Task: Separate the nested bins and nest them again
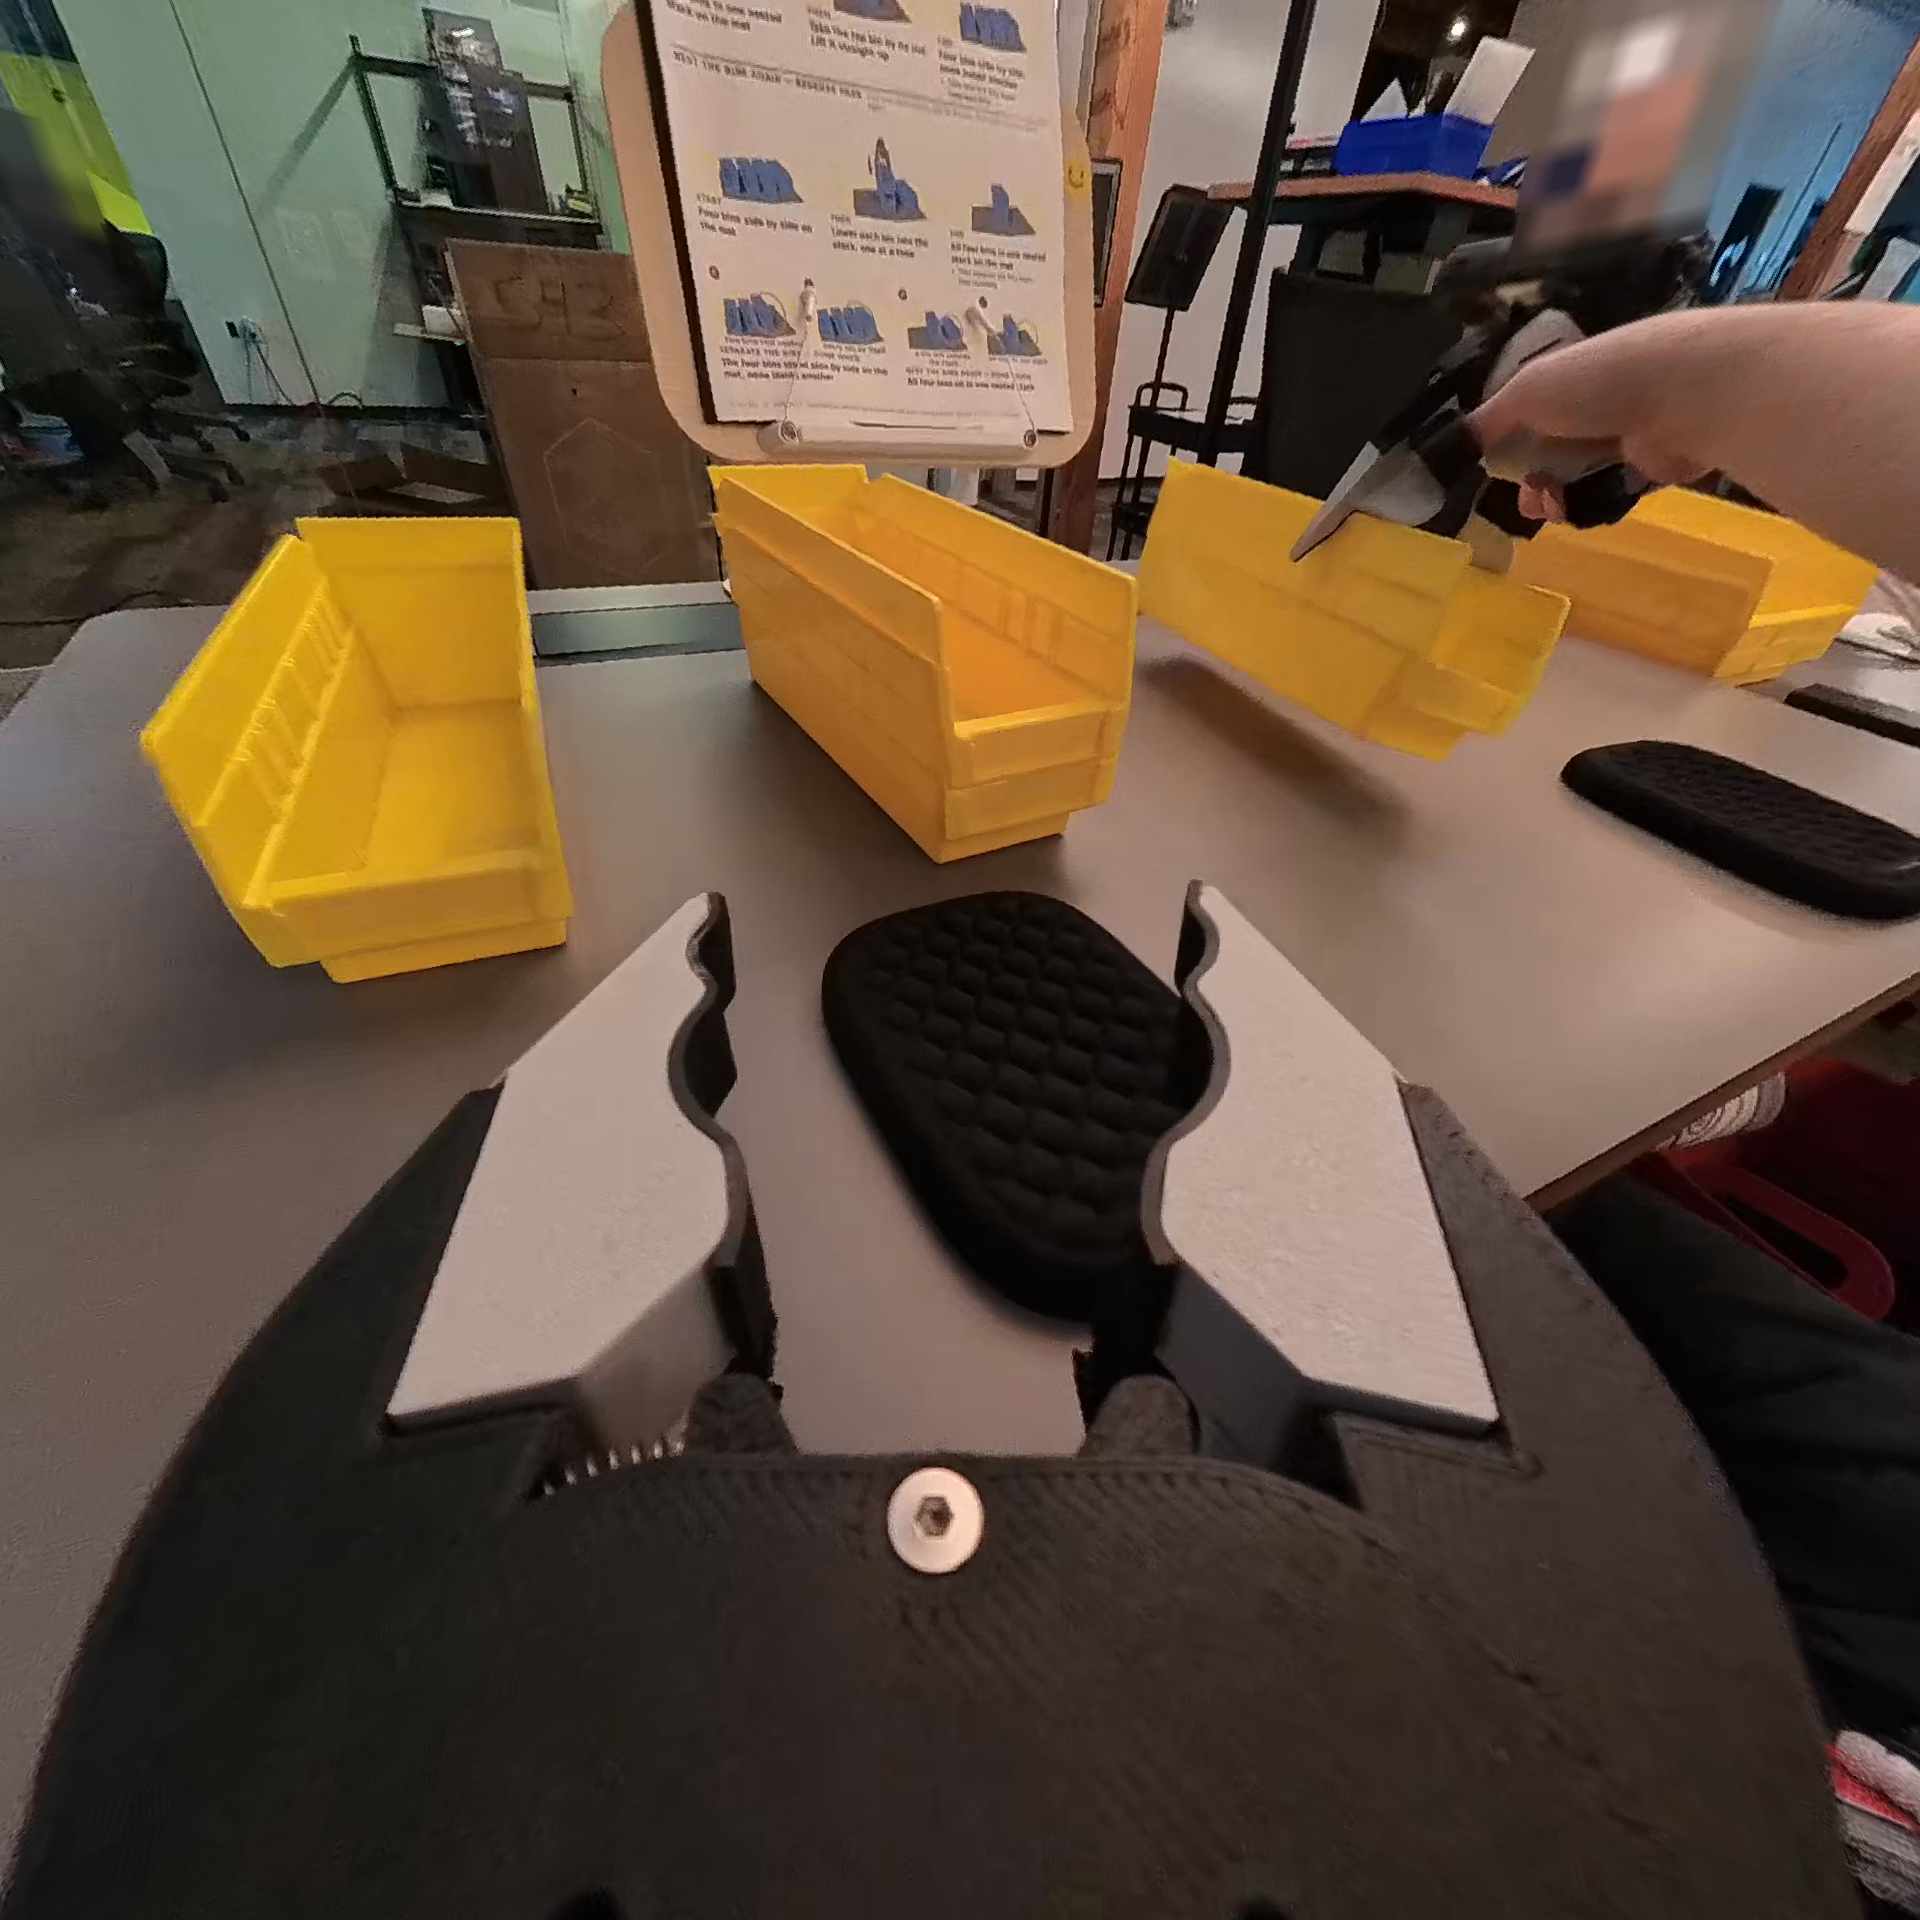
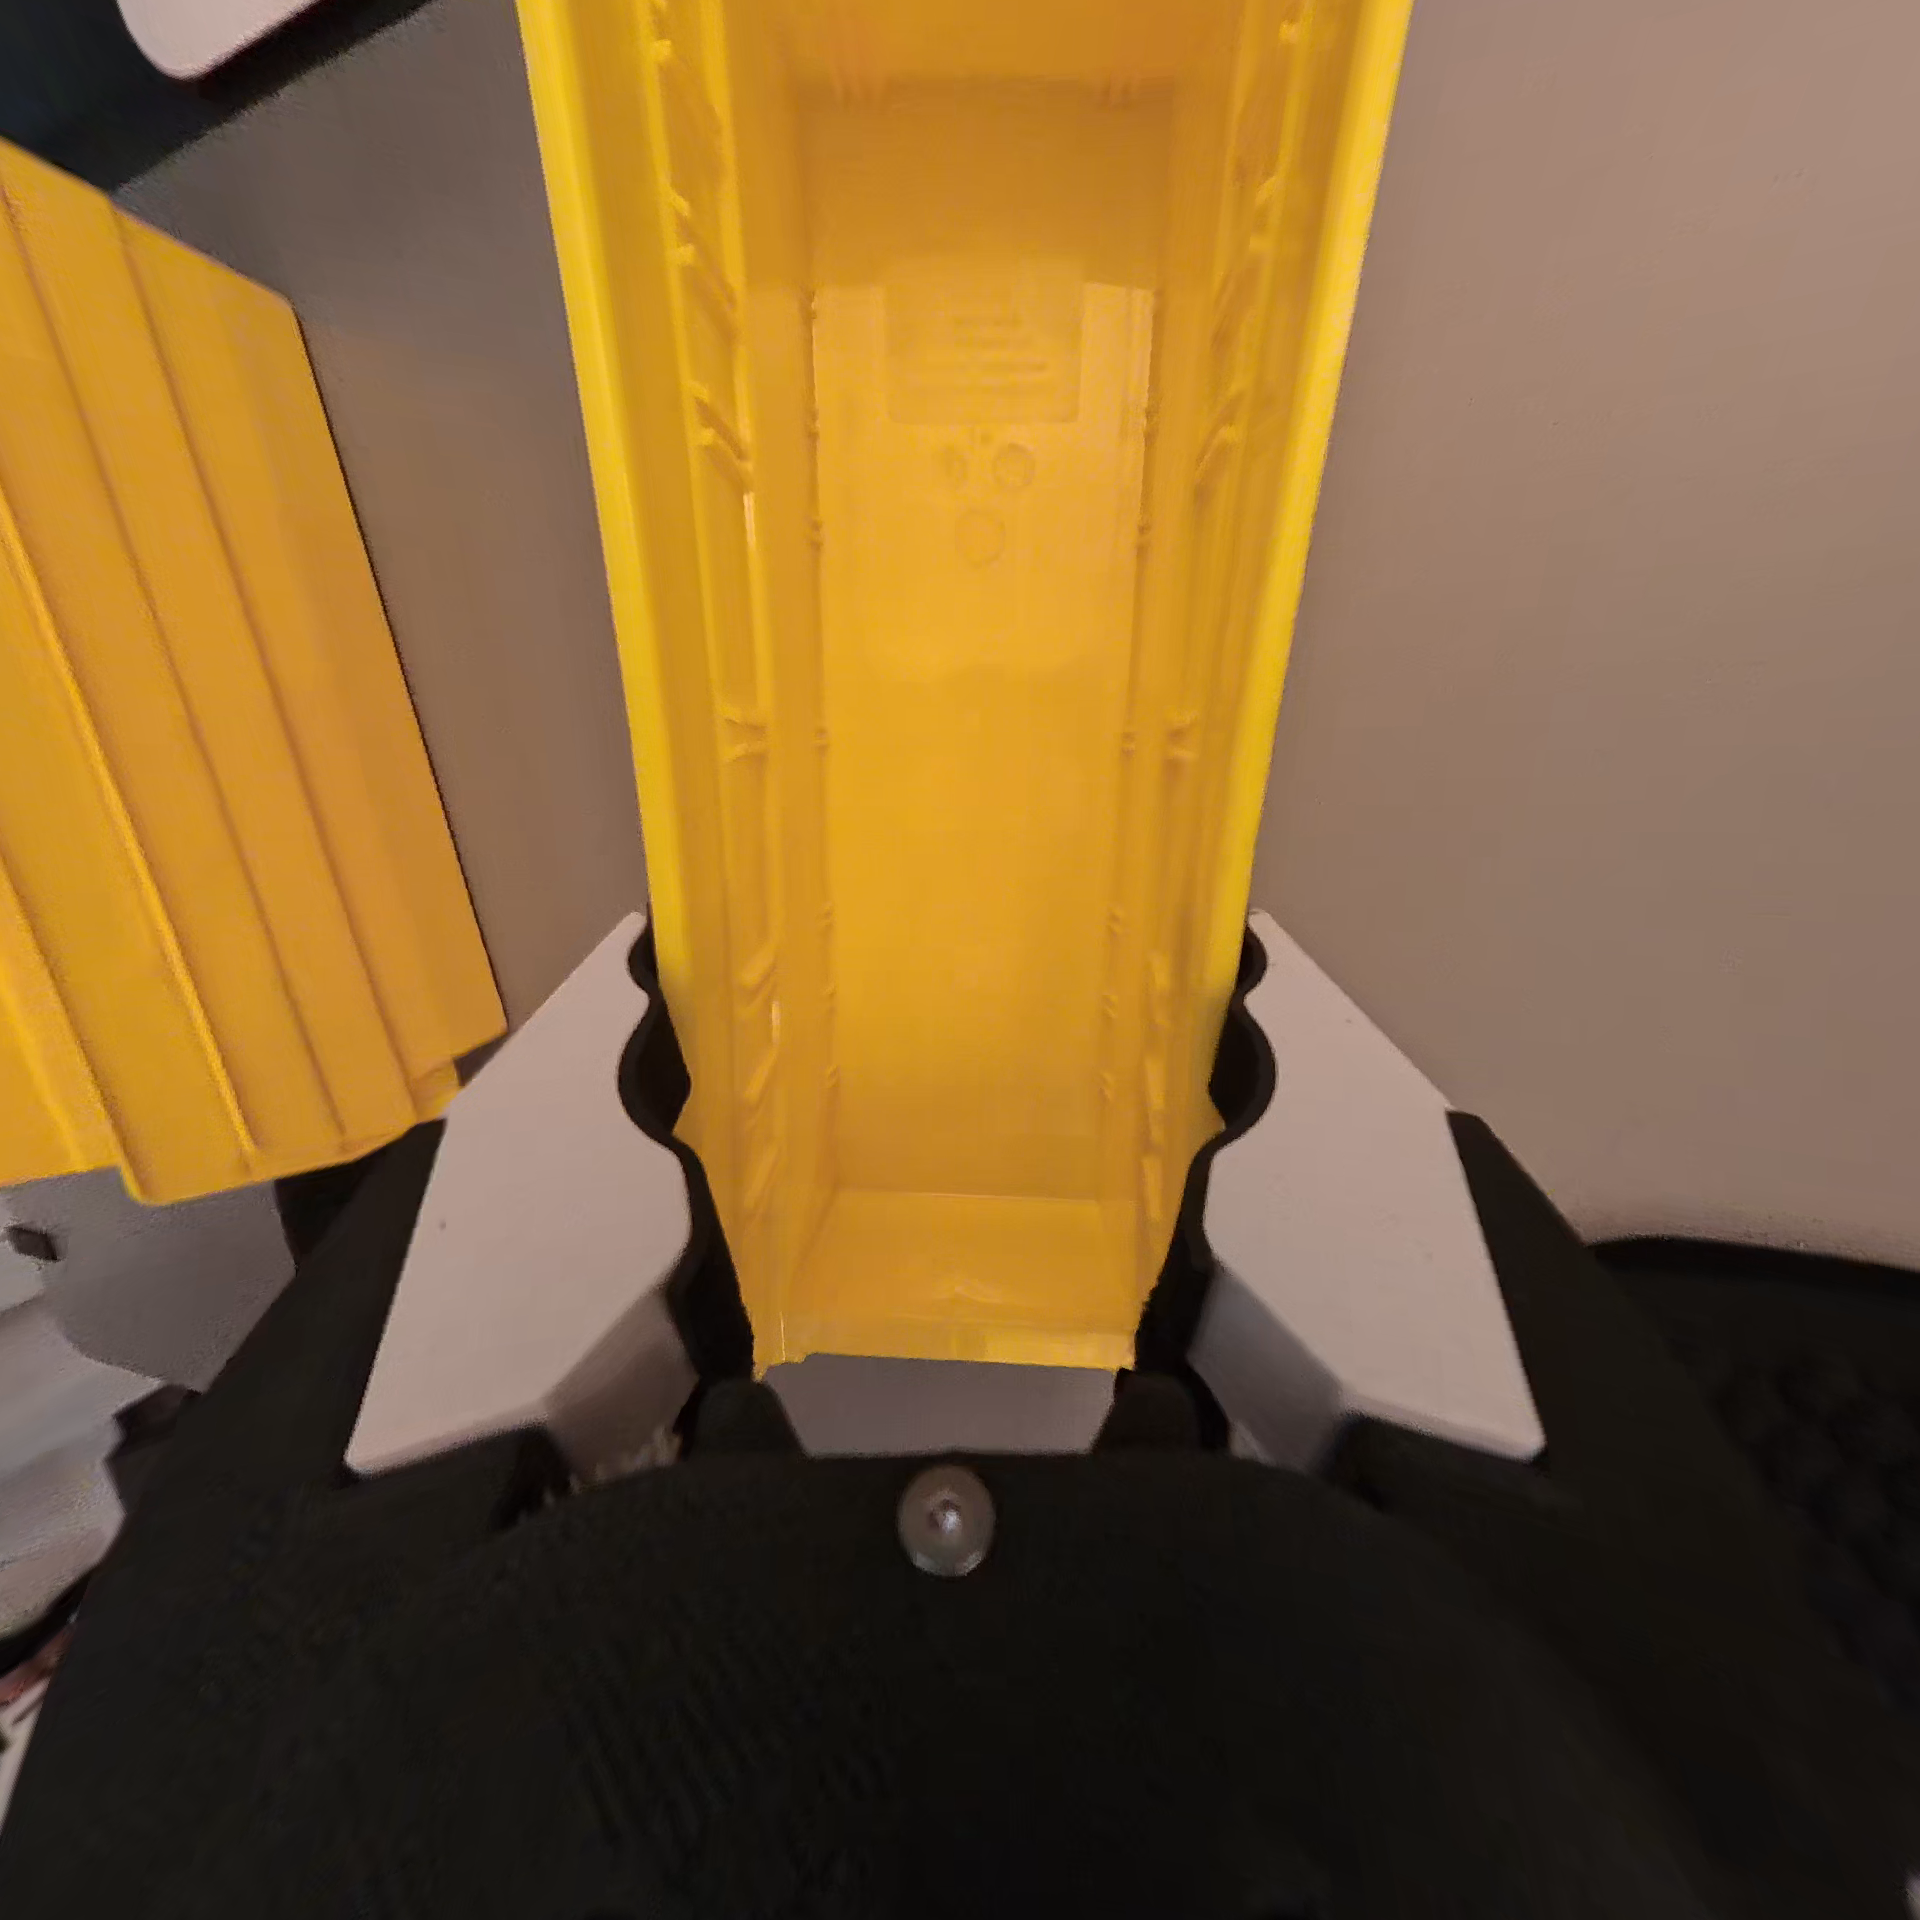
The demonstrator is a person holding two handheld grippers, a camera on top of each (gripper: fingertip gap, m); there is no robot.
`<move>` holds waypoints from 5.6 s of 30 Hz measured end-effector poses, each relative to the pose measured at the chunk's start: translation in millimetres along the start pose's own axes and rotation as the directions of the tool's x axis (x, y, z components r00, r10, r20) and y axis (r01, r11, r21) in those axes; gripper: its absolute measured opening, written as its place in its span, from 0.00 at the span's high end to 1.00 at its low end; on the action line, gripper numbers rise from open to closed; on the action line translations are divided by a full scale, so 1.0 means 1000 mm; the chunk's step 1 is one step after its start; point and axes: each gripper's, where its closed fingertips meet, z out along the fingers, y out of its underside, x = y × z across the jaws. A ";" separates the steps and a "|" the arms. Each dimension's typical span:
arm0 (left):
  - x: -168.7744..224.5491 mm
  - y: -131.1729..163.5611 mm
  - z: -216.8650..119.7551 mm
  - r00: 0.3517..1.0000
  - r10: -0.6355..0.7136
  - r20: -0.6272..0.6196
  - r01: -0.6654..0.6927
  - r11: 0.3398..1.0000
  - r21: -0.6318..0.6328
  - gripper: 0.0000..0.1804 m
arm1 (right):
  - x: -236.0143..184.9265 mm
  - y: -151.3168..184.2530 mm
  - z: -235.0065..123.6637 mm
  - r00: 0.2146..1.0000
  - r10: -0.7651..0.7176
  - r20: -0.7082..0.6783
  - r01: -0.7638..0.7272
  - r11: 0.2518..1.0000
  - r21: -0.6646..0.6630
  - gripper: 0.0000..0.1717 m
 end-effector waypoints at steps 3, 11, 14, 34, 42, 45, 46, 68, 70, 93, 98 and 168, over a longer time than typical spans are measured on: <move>-0.003 -0.002 -0.003 1.000 -0.015 0.002 0.015 1.000 0.011 0.53 | -0.019 0.005 -0.018 0.998 -0.046 -0.032 0.045 0.999 -0.012 0.38; -0.005 -0.002 -0.009 0.999 -0.045 -0.006 0.045 0.999 0.009 0.54 | -0.137 -0.003 -0.089 0.980 -0.182 -0.083 0.186 0.981 0.046 0.37; -0.009 -0.003 -0.014 0.999 -0.034 0.012 0.034 0.999 0.006 0.54 | -0.191 -0.003 -0.097 0.971 -0.227 -0.077 0.233 0.970 0.073 0.37; -0.035 -0.003 -0.028 0.996 -0.084 0.042 0.082 0.996 0.047 0.56 | -0.289 0.016 0.019 0.945 -0.270 -0.184 0.265 0.963 -0.051 0.36; -0.039 -0.004 -0.031 0.994 -0.099 0.050 0.096 0.994 0.058 0.56 | -0.285 0.015 0.049 0.948 -0.256 -0.190 0.256 0.966 -0.023 0.35; -0.037 -0.004 -0.030 0.994 -0.098 0.046 0.095 0.994 0.058 0.56 | -0.287 0.010 0.053 0.942 -0.270 -0.201 0.277 0.961 0.008 0.35; -0.037 -0.004 -0.029 0.994 -0.095 0.045 0.093 0.994 0.054 0.56 | -0.287 0.009 0.054 0.940 -0.275 -0.202 0.284 0.959 0.013 0.36; -0.024 0.010 -0.012 0.997 -0.034 0.070 0.037 0.999 -0.038 0.55 | -0.292 -0.010 0.057 0.936 -0.312 -0.160 0.338 0.925 0.173 0.40; -0.022 0.014 -0.010 0.997 -0.020 0.073 0.025 0.998 -0.066 0.55 | -0.292 -0.012 0.057 0.937 -0.315 -0.152 0.340 0.922 0.186 0.40; -0.002 0.003 -0.015 0.999 -0.030 0.013 0.030 0.999 -0.014 0.55 | -0.294 -0.015 0.057 0.937 -0.313 -0.156 0.340 0.920 0.196 0.40; -0.004 0.003 -0.016 0.999 -0.040 0.012 0.040 0.999 -0.011 0.55 | -0.297 -0.017 0.053 0.934 -0.320 -0.160 0.350 0.911 0.218 0.40; -0.252 0.042 0.249 0.908 0.060 0.415 0.379 0.304 -0.874 0.22 | -0.163 -0.071 -0.226 0.537 -0.829 0.154 0.040 0.207 0.977 0.34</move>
